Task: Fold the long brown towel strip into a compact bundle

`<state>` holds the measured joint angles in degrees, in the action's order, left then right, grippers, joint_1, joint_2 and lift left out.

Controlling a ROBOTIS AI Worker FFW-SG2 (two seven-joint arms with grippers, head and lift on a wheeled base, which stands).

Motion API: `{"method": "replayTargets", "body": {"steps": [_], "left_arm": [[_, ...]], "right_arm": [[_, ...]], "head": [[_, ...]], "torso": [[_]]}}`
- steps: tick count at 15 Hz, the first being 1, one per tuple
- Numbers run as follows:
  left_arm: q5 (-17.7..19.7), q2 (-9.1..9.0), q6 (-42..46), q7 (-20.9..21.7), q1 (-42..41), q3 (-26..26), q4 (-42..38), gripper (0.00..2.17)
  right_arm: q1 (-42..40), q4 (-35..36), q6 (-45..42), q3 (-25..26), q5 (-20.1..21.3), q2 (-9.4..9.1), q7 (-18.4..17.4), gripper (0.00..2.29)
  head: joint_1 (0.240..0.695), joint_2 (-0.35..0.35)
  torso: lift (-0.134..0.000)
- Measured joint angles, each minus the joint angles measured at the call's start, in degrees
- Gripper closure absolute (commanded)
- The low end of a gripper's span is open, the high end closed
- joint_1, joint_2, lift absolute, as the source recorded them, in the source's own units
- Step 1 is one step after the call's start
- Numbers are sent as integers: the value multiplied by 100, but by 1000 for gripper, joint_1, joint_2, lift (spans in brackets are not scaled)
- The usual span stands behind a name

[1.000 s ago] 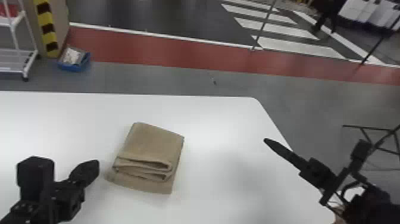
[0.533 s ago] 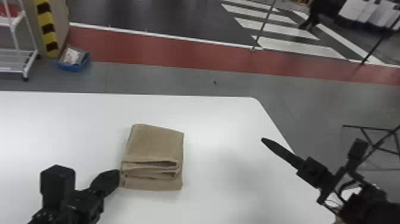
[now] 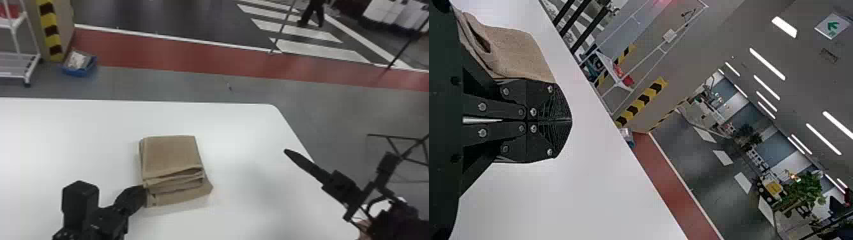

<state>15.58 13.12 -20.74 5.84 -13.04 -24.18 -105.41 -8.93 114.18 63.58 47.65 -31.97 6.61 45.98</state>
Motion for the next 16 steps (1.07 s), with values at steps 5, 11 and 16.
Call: {"method": "replayTargets", "body": {"steps": [5, 11, 16], "left_arm": [[41, 27, -16, -97, -245, 607, -640, 1308], [-86, 41, 374, -1066, 5, 1008, -1076, 12], [-561, 18, 1154, -2088, 207, 609, -930, 26]], "right_arm": [[62, -11, -76, -166, -5, 0, -99, 76], [268, 310, -633, -1435, 1051, -90, -711, 53], [49, 919, -2177, -2884, 2421, -642, -1353, 46]], "head": [[695, -350], [695, -256], [695, -151]], "torso": [[-125], [-125], [-125]]}}
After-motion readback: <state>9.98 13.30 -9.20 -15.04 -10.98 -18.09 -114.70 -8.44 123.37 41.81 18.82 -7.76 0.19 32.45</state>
